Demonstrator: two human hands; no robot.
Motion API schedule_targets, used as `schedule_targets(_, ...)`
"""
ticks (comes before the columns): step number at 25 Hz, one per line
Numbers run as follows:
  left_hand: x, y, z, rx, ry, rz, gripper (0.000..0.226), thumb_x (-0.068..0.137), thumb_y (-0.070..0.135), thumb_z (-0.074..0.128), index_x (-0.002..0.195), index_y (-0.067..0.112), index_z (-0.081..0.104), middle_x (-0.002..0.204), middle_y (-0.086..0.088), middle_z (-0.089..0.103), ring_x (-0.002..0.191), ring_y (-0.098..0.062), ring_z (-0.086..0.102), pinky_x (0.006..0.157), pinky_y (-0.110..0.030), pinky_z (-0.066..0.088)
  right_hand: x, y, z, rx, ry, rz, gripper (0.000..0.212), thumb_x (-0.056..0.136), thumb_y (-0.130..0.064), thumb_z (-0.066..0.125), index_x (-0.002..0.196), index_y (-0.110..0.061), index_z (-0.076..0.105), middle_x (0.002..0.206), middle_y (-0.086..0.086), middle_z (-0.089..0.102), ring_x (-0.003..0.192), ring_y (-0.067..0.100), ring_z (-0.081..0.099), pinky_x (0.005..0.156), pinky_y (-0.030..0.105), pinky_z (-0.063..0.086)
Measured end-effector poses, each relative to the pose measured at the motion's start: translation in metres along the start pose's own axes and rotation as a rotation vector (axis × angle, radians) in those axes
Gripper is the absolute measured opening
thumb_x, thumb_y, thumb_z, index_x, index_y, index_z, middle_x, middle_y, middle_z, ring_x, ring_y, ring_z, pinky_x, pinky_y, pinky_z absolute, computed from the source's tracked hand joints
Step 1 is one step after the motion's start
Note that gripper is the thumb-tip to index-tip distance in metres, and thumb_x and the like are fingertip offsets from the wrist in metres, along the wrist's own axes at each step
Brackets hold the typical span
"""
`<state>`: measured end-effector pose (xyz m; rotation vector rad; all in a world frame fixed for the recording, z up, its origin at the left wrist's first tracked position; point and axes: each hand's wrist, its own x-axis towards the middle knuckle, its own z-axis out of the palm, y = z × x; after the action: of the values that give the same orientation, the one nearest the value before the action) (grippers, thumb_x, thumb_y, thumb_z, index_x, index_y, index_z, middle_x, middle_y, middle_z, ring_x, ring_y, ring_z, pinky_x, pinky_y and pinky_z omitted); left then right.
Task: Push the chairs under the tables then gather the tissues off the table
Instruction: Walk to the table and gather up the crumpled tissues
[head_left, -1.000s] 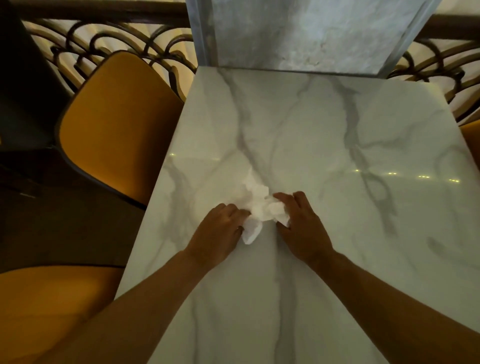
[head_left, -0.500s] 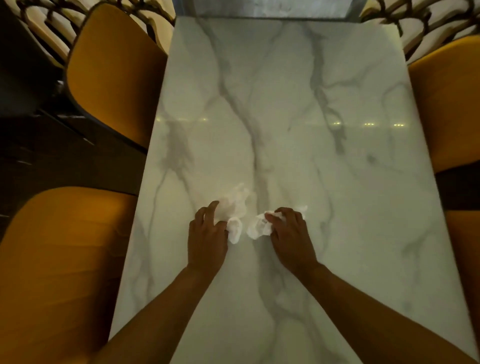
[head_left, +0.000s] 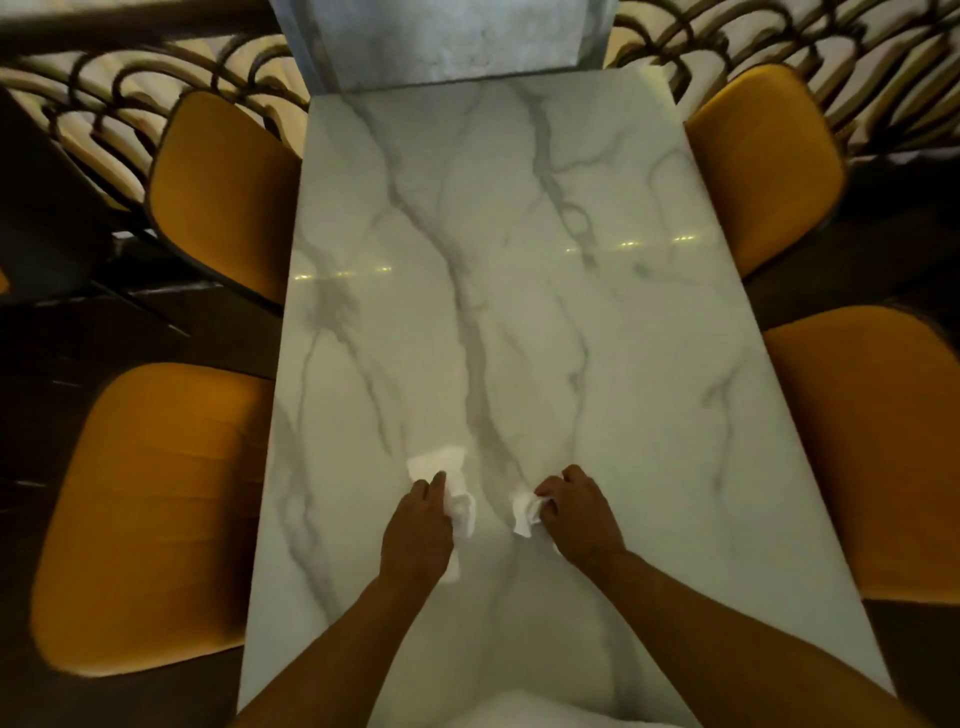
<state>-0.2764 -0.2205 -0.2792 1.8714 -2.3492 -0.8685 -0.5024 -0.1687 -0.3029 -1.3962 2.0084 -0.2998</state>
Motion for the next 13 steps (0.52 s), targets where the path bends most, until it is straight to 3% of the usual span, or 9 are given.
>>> schedule_targets(1,-0.007,0.003,0.002,0.022,0.003,0.008,0.026,0.086,0.000,0.063,0.111,0.007,0.069,0.104,-0.012,0.061,0.086,-0.033,0.063,0.068,-0.037,0.048,-0.011,0.003,-0.003,0.003,-0.005,0.017,0.021,0.088,-0.008,0.063,0.105,-0.010,0.076,0.104,0.013,0.060,0.093,0.032,0.062,0.076,0.028,0.041)
schedule_targets(2,-0.014,0.008,0.001,0.043,0.006,-0.001,0.010,0.082,-0.002,0.066,0.088,0.005,0.068,0.091,-0.011,0.058,0.073,-0.031,0.060,0.058,-0.034,0.043,-0.021,0.006,-0.006,0.009,-0.012,0.031,0.022,0.089,-0.010,0.063,0.107,-0.010,0.075,0.106,0.013,0.060,0.095,0.031,0.062,0.076,0.027,0.039)
schedule_targets(3,-0.018,0.011,0.000,0.063,0.007,0.001,0.008,0.080,-0.002,0.066,0.076,0.004,0.063,0.085,-0.010,0.055,0.066,-0.031,0.057,0.055,-0.033,0.040,-0.028,0.009,-0.009,0.018,-0.013,0.041,0.023,0.089,-0.012,0.063,0.108,-0.010,0.075,0.107,0.013,0.060,0.096,0.030,0.062,0.077,0.026,0.039)
schedule_targets(9,-0.049,0.033,-0.002,0.033,0.081,0.006,0.015,0.084,0.006,0.066,0.070,0.002,0.061,0.088,-0.006,0.051,0.062,-0.024,0.050,0.056,-0.035,0.048,-0.059,0.025,-0.019,0.058,0.015,0.064,0.023,0.090,-0.015,0.063,0.109,-0.014,0.075,0.111,0.010,0.058,0.101,0.027,0.062,0.081,0.024,0.038)
schedule_targets(13,-0.064,0.046,-0.001,0.041,0.104,0.043,0.009,0.085,0.004,0.063,0.076,0.003,0.064,0.089,-0.002,0.048,0.067,-0.019,0.045,0.061,-0.030,0.040,-0.077,0.028,-0.019,0.068,0.010,0.054,0.023,0.091,-0.014,0.062,0.111,-0.014,0.074,0.113,0.009,0.058,0.103,0.026,0.061,0.081,0.021,0.036)
